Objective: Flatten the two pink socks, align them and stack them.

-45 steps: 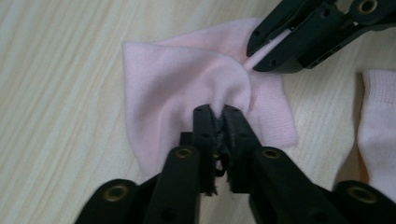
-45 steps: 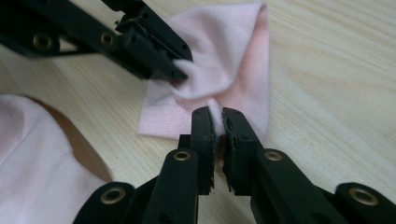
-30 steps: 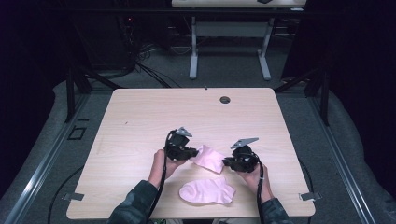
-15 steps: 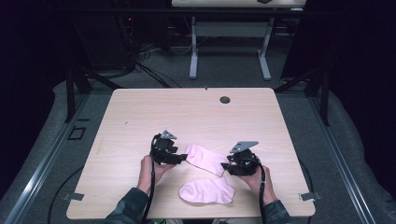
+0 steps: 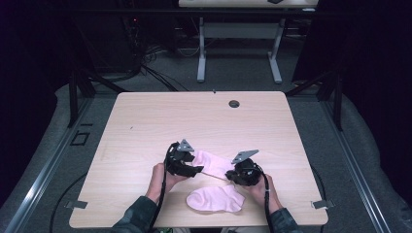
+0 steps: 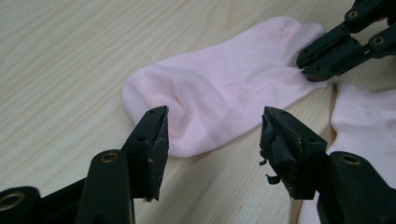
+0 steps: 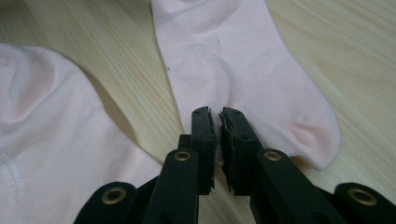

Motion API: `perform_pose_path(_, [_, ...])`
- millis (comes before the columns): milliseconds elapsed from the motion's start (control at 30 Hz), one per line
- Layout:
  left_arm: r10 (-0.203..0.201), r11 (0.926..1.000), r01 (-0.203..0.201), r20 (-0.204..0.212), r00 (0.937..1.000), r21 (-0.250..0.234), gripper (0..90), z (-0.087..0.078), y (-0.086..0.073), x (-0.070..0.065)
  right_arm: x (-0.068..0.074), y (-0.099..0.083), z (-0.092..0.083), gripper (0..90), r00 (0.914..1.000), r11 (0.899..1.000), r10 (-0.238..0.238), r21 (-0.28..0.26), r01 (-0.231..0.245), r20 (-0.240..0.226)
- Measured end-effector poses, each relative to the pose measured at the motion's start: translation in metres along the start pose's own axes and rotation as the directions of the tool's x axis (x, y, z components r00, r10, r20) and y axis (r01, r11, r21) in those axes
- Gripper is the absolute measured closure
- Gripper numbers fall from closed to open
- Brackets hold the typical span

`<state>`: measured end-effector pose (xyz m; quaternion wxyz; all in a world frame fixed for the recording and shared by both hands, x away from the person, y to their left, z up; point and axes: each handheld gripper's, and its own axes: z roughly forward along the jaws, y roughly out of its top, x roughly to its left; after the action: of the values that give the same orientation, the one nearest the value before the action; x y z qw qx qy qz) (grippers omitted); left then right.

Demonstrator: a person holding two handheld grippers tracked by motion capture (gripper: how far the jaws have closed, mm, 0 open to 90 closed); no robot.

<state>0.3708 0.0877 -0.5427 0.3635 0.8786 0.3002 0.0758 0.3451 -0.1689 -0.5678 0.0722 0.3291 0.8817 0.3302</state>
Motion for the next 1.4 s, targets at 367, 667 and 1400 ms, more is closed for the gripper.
perform_pose_path(367, [0.204, 0.9779, -0.206, 0.05, 0.9777, 0.038, 40.1, 0.024, 0.014, -0.037, -0.01, 0.012, -0.027, 84.9, 0.9797, 0.983, 0.163, -0.061, -0.171, -0.116])
perform_pose_path(667, [0.249, 0.9684, -0.249, 0.063, 0.9663, -0.011, 63.8, 0.033, 0.021, -0.049, -0.012, 0.018, -0.035, 84.4, 0.9714, 0.975, 0.193, -0.08, -0.205, -0.139])
perform_pose_path(1400, [0.021, 0.9994, -0.017, 0.134, 0.9908, -0.031, 88.4, 0.017, 0.058, -0.033, 0.038, 0.014, -0.031, 42.5, 0.9762, 0.986, -0.064, -0.135, 0.094, 0.207])
